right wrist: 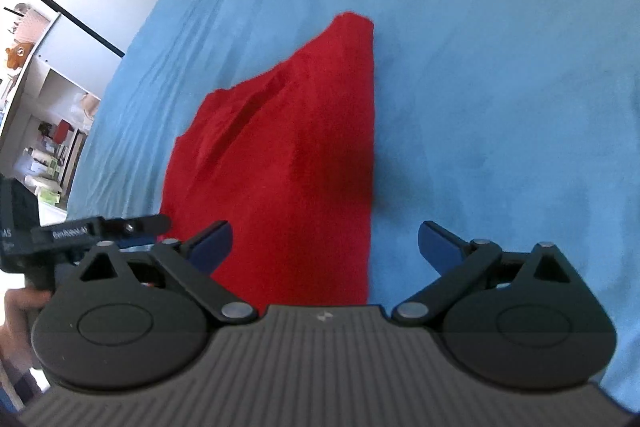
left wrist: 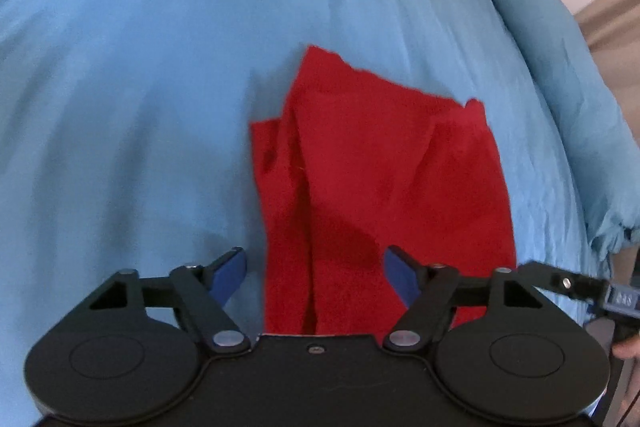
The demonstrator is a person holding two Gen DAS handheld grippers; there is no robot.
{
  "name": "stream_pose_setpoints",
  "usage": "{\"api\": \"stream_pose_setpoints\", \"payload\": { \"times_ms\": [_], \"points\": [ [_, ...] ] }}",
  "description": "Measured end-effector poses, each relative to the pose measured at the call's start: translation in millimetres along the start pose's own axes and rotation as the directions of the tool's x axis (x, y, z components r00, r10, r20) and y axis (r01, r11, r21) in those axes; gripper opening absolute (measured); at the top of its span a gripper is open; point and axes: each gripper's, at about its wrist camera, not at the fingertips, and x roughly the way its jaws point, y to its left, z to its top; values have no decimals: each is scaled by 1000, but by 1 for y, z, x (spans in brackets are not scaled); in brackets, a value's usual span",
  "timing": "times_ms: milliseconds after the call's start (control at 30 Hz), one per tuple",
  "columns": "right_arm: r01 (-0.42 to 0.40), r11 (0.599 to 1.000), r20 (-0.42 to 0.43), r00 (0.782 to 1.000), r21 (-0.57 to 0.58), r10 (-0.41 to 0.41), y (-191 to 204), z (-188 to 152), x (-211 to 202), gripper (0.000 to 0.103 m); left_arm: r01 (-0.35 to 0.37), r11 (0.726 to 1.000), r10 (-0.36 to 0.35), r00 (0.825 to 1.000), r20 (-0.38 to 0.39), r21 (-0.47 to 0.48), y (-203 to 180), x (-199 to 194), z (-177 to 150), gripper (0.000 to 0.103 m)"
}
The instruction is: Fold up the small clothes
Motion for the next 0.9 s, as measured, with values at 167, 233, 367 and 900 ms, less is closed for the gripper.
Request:
{"api": "stream_pose_setpoints", "payload": {
  "times_ms": [167,233,367,900],
  "points": [
    [-23,1000,-44,999,15,24,-5,1,26,89,-10,999,9,1000,10,37,-7,16,3,78],
    [-40,999,-48,998,29,42,-5,0,32,87,-5,1000,4,1000,18,17,-4,17,3,77],
    [-42,999,-37,998,16,42,2,-3,31,67,-4,999,4,1000,18,37,-11,17,4,48],
    [-86,991,56,994,-107,92,69,-34,-76,40,-51,983,22,986,164,175,-69,-112,-53,19]
  ]
}}
